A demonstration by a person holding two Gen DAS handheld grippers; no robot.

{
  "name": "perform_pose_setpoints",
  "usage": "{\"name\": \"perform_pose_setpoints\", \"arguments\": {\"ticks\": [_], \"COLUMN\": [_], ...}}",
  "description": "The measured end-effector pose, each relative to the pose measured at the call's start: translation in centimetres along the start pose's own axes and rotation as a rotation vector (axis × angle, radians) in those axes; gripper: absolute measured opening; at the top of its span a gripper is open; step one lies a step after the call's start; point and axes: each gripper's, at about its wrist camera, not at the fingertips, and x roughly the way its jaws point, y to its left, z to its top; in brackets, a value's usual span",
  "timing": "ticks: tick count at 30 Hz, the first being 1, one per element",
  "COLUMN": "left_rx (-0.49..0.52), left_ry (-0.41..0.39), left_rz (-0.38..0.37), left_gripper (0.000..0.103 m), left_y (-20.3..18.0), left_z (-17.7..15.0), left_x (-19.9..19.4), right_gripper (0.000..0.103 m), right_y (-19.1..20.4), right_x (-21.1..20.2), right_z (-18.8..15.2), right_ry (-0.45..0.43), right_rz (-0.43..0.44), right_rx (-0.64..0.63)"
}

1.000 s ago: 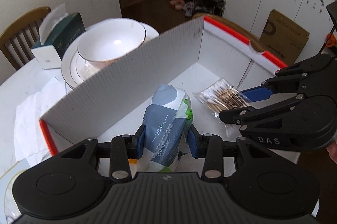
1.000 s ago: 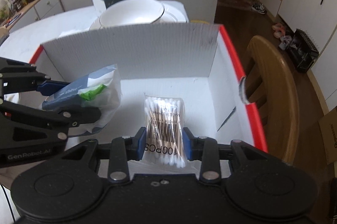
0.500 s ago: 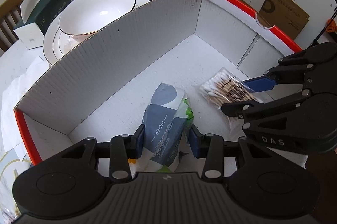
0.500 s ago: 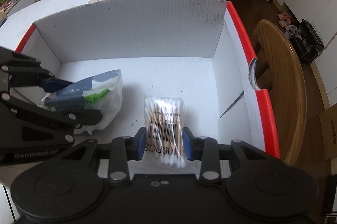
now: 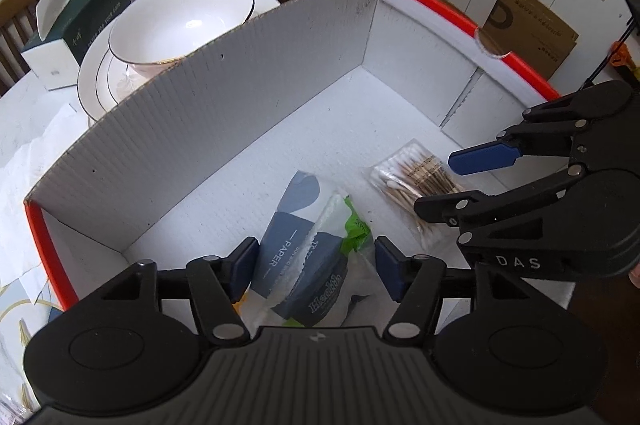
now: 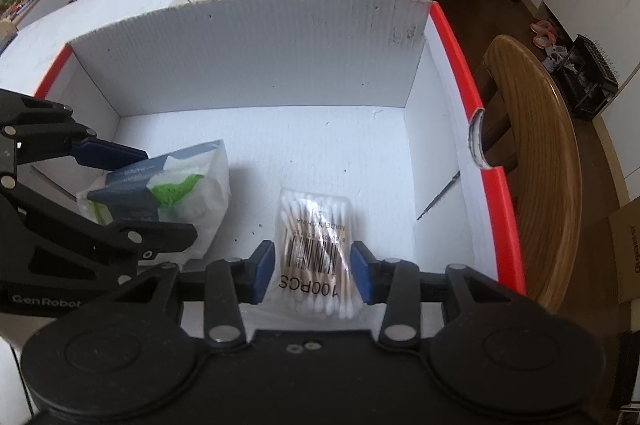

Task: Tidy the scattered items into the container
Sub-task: 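Open both tools to release the wipes and swabs inside the box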

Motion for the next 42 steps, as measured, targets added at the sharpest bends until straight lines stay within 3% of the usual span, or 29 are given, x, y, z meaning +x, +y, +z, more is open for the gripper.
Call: {"name": "perform_pose_setpoints", "arguments": {"ticks": [21,31,34,42], "left_rx": [-0.068,-0.118,-0.13,-0.184], "left_ry": [-0.199,-0.303,-0.337,-0.405], "left_rz": [-0.033,-0.032,-0.025,0.001], "left_gripper": [0.068,0.069,0.076,0.082], "left_y": [0.3,0.9,1.4,3.8], "left_z": [-1.6,-4.9,-6.1,-9.5], "left_x": [-7.2,-11.2,-12.6,-16.1], "right_gripper": [0.064,0.072,0.078,0.086], "right_y": [-0.5,2.2,3.4,8.0], "right_x": [-6.1,-8.9,-9.7,-10.4], "right_z": [-1.3,-2.2,-2.6,-3.1], "right_ry": [-0.141,-0.23,-0.259,-0.293], "right_rz": [0.111,0.137,0.148,0.167], "right_rx": [0.001,-0.042,-0.059,-0.106]}}
